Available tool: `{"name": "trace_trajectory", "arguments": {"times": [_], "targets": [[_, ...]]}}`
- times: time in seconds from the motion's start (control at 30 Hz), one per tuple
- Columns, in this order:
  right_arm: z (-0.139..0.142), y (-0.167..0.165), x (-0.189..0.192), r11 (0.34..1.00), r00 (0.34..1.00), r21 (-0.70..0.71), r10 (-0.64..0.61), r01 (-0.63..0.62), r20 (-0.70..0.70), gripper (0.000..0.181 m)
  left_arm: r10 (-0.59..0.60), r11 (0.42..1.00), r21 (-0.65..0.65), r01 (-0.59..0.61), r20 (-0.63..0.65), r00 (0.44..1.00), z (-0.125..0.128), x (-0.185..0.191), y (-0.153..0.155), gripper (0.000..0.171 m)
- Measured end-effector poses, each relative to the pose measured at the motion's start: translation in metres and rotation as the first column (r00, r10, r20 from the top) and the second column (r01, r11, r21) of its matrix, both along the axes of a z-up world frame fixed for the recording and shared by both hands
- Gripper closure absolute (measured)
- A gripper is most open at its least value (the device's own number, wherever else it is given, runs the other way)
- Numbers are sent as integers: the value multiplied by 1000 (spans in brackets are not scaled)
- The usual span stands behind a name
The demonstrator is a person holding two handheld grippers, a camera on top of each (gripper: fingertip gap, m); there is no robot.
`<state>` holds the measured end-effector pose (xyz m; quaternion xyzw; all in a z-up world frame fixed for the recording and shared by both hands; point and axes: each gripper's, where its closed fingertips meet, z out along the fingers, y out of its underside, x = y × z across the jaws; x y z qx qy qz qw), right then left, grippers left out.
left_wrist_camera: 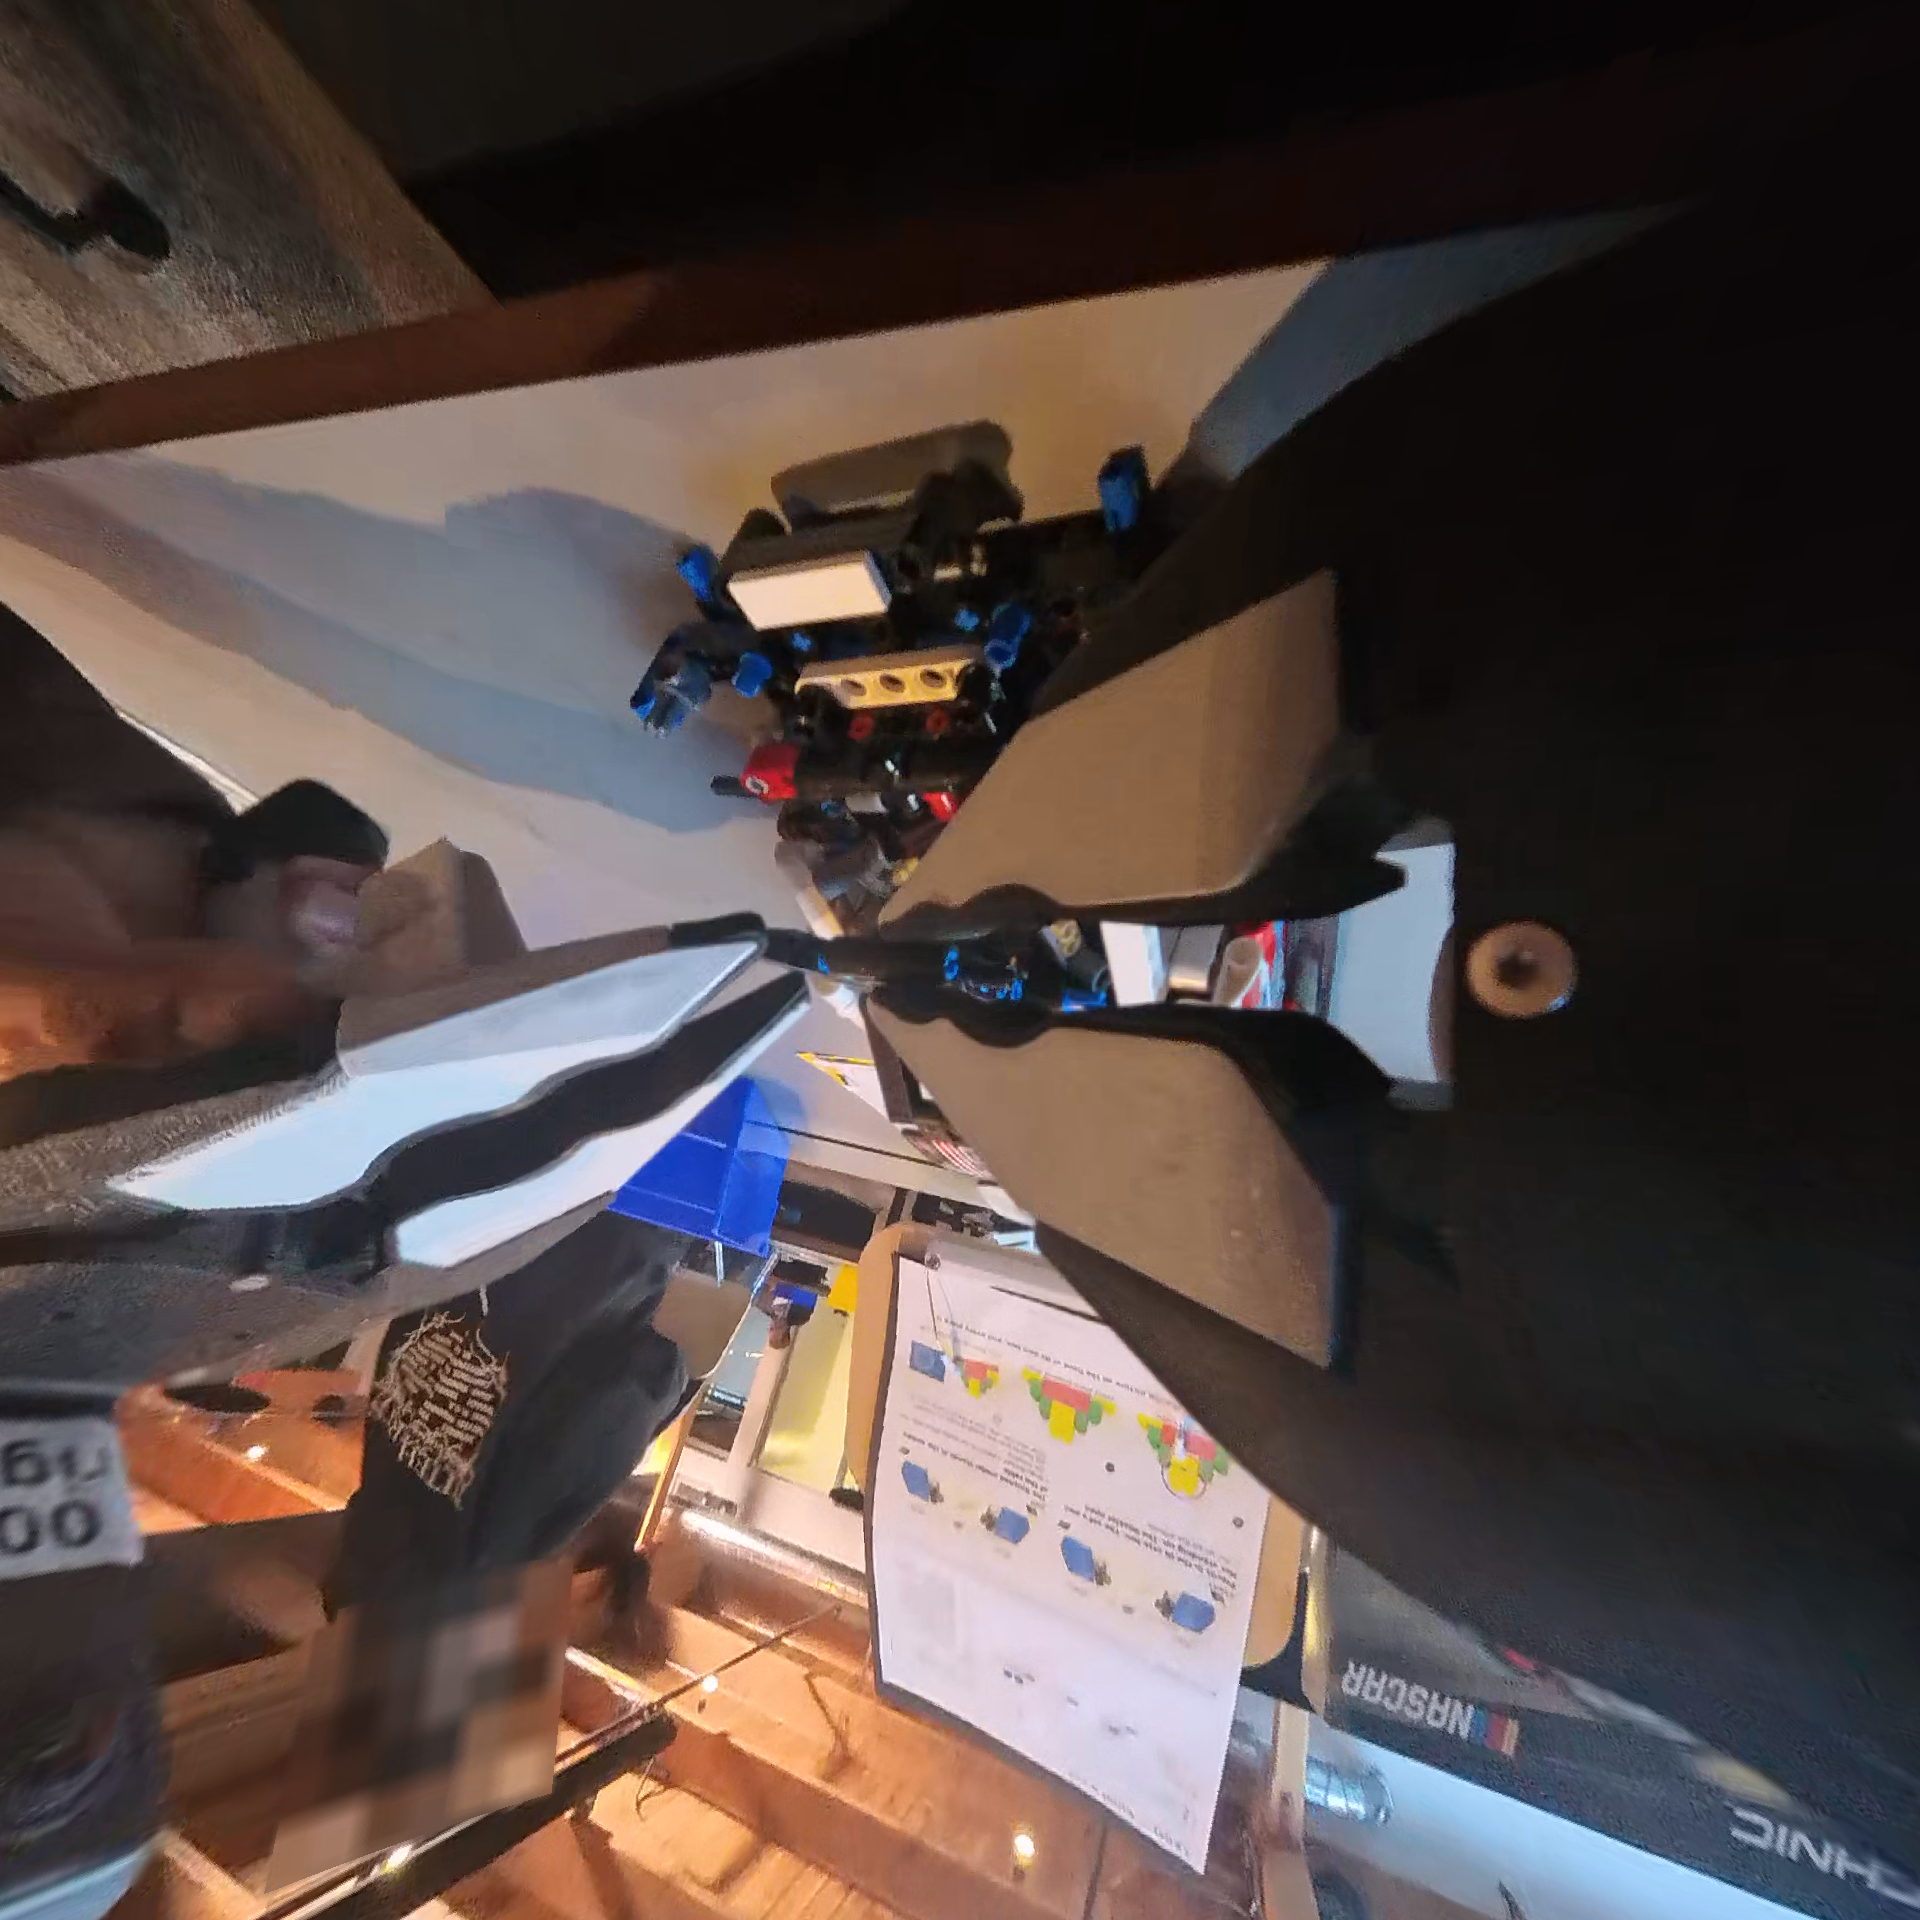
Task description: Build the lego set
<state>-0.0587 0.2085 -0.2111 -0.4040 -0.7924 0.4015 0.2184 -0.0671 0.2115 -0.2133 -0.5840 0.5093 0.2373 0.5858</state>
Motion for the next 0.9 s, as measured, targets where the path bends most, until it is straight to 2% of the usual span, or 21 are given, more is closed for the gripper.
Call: {"name": "trace_trajectory", "arguments": {"times": [0.33, 0.5, 0.73, 0.9], "targets": [[3, 2, 0, 979, 997, 202, -20, 34, -68, 171, 1, 999, -45, 4, 116, 993, 4, -1, 1, 166], [7, 3, -2, 974, 993, 209, -68, 88, -100, 174, 2, 999, -47, 4, 133, 991, 6, -2, 1, 167], [5, 3, -1, 984, 989, 133, -102, 116, -102, 172, -3, 999, -47, 8, 114, 994, 4, -1, 1, 167], [3, 10, 7, 985, 989, 152, -64, 85, -137, 158, -29, 998, -58, 38, 146, 989, 5, 2, -1, 166]]}}
